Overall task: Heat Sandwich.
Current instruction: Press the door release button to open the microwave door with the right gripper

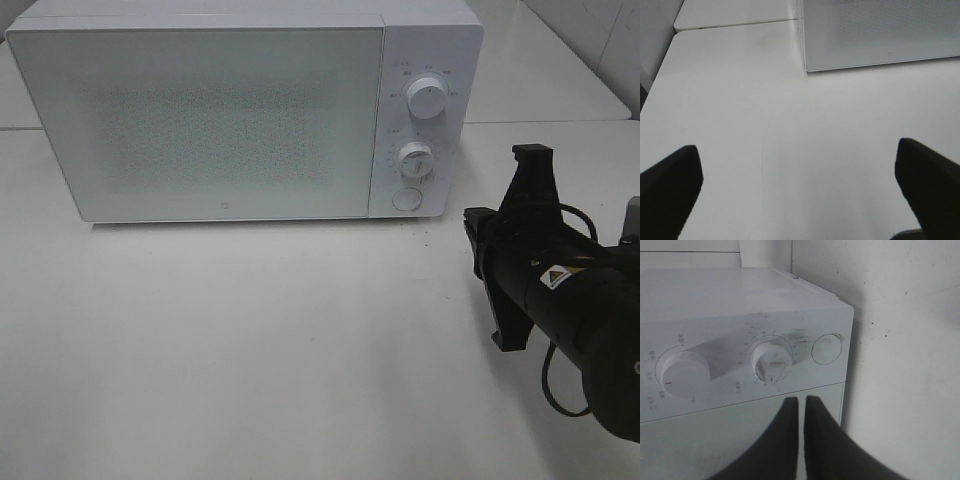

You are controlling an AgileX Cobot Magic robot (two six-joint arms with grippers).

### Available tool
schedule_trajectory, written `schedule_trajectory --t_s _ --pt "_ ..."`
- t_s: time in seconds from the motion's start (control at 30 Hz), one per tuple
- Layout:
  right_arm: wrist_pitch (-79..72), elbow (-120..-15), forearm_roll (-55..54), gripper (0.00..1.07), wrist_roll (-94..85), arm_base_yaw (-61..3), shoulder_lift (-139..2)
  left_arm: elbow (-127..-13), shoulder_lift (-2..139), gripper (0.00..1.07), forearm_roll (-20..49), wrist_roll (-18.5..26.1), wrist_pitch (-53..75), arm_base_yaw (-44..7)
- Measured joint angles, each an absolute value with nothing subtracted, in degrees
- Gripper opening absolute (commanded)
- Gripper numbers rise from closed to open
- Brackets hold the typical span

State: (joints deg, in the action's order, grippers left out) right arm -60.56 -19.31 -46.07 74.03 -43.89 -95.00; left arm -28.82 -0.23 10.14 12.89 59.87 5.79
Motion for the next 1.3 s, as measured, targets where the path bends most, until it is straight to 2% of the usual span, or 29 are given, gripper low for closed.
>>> schedule_trajectory --t_s 0.5,0.8,0.93,1.07,1.3 --pt "-56.38 -19.6 -47.04 0.01 75.06 -43.89 -95.0 -28.82 -0.23 1.01 10.14 12.89 59.87 5.79" --pt "-54.03 -22.63 -46.98 0.01 77.29 -43.66 -100.38 -28.82 -0.23 1.01 10.14 12.89 59.87 5.79" --pt "-53.4 -24.12 -43.83 0.01 78.44 -42.17 -102.44 -28.82 -0.23 1.01 10.14 12.89 59.87 5.79" --pt "-52.37 -28.59 -37.3 0.01 79.81 -37.64 -105.77 -28.82 -0.23 1.01 10.14 12.89 59.87 5.79" --pt "-50.19 -33.46 -33.98 0.01 79.98 -34.03 -109.03 -28.82 -0.23 1.01 10.14 12.89 59.87 5.79"
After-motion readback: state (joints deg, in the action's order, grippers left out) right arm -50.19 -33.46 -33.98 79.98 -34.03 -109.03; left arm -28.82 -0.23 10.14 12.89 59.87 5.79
